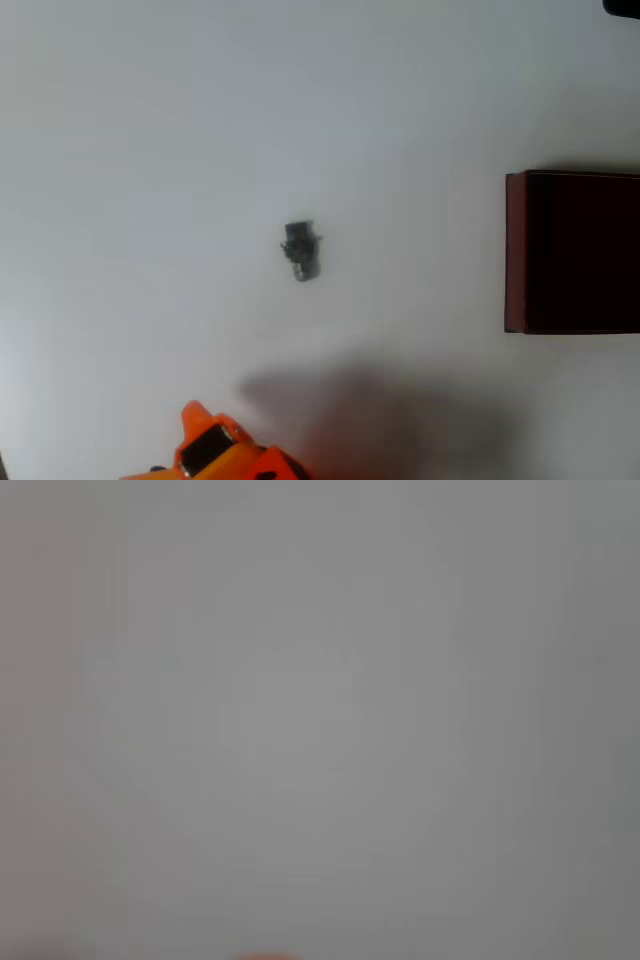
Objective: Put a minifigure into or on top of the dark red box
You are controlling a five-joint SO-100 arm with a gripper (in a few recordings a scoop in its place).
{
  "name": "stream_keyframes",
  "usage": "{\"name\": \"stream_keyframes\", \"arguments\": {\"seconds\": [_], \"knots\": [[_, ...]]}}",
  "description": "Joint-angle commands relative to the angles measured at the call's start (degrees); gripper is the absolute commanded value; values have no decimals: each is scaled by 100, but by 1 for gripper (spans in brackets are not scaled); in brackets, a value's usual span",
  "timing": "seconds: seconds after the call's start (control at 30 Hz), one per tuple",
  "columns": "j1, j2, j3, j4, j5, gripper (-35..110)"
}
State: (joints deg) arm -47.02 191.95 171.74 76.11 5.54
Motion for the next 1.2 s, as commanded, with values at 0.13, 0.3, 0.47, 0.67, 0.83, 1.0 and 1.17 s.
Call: {"name": "stream_keyframes", "arguments": {"seconds": [0.13,0.3,0.47,0.67,0.83,1.0,1.17], "knots": [[9,44,44,105,79,1],[9,44,44,105,88,1],[105,105,44,105,404,3],[1195,79,-519,53,993,5],[2593,-1187,-1169,-870,1714,9],[3876,-3296,-2355,-703,2883,15],[4192,-5282,-3234,-800,3744,16]]}}
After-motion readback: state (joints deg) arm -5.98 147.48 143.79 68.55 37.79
